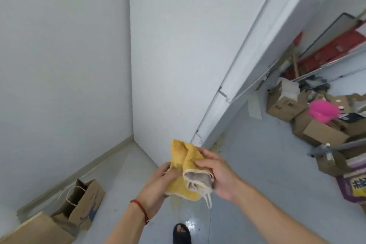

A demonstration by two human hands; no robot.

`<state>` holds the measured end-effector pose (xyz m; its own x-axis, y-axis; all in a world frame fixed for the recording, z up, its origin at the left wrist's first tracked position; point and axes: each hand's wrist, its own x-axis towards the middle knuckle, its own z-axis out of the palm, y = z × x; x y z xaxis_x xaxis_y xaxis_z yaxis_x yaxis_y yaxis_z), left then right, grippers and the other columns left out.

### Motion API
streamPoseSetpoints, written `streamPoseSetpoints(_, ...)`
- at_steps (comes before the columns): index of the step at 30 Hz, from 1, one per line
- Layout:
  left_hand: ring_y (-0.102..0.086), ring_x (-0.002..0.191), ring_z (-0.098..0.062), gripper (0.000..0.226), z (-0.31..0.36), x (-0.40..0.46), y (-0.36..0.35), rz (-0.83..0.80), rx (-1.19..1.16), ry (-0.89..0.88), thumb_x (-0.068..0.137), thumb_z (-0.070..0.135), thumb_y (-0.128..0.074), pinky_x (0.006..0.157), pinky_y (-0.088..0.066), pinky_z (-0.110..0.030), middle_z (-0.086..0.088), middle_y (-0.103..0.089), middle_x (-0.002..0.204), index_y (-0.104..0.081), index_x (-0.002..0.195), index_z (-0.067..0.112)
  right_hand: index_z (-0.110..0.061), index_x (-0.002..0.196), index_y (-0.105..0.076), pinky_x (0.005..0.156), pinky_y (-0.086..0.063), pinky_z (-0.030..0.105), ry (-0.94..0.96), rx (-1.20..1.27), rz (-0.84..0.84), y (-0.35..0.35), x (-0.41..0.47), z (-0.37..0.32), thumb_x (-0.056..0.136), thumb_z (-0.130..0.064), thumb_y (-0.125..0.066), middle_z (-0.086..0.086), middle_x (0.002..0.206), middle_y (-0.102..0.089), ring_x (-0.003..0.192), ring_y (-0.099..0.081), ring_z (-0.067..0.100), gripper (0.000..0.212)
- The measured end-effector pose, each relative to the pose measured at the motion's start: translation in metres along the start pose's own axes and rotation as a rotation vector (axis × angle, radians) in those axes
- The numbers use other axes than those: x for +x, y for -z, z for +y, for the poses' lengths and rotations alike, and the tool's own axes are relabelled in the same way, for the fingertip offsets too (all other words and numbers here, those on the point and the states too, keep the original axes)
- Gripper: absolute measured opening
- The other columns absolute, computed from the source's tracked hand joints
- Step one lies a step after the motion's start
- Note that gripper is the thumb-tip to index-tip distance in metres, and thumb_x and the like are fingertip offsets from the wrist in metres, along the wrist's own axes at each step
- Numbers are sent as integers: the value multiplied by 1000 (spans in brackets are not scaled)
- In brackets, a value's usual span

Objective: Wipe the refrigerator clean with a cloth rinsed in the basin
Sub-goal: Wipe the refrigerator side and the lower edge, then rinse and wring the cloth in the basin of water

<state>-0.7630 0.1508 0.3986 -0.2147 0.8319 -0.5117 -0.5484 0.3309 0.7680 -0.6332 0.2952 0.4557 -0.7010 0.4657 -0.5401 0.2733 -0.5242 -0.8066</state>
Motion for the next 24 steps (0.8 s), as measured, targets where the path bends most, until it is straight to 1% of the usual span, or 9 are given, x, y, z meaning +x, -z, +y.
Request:
streamPoseSetpoints(2,-69,106,-24,34,13,-9,-25,-83,12,-39,94,33,-71,93,-57,-45,-11,-73,120,-68,124,18,-10,120,-73,78,-60,37,40,189,67,10,-25,5,100,-6,-51,17,103,-74,88,-73,27,30)
streamPoseSetpoints(5,-72,95,-24,18,25,-11,-59,-11,284,-230,94,29,-72,79,-58,-35,-9,-77,104,-71,109,20,-10,116,-74,82,-57,39,87,370,144,30,-47,8,103,-17,-48,17,102,-73,91,-72,29,30)
streamPoseSetpoints(7,-73,92,-21,9,32,-6,-88,1,524,-317,96,23,-70,78,-57,-30,-1,-78,96,-72,104,24,-7,119,-74,92,-55,41,93,429,168,55,-62,15,106,-30,-45,17,110,-74,101,-72,30,39)
streamPoseSetpoints(10,-72,89,-18,6,36,6,-128,-16,726,-343,94,29,-72,80,-58,-35,4,-76,91,-73,100,28,-11,137,-64,112,-45,48,127,364,202,91,-78,36,107,-48,-47,16,135,-68,128,-63,31,51)
streamPoseSetpoints(13,-72,84,-15,5,20,25,-191,-137,796,-248,92,32,-74,77,-59,-33,3,-75,88,-74,94,27,-28,137,-59,107,-52,43,178,228,359,140,-109,66,99,-44,-66,2,131,-70,121,-68,19,42)
streamPoseSetpoints(16,-69,81,-16,8,-5,42,-246,-252,808,-161,93,27,-73,74,-57,-30,-4,-74,87,-73,90,20,-44,134,-56,101,-53,31,247,172,560,183,-139,93,100,-45,-64,-9,130,-65,118,-66,12,35)
streamPoseSetpoints(20,-70,99,-31,18,-57,56,-316,-537,865,82,89,25,-73,88,-56,-47,-12,-75,108,-75,106,19,-24,126,-67,100,-55,36,263,382,639,226,-192,138,101,-44,-65,-4,122,-74,115,-70,16,32)
streamPoseSetpoints(22,-68,100,-33,31,-83,57,-347,-690,946,228,79,20,-68,86,-50,-49,-19,-72,114,-75,110,21,-17,117,-70,91,-57,29,273,417,772,235,-220,166,101,-34,-66,-4,108,-76,103,-70,12,24)
streamPoseSetpoints(24,-68,100,-31,41,-112,58,-376,-813,1059,296,72,14,-66,83,-49,-46,-16,-73,112,-76,110,25,-19,111,-70,84,-55,25,243,426,940,241,-248,203,100,-26,-69,-5,101,-75,97,-69,11,13)
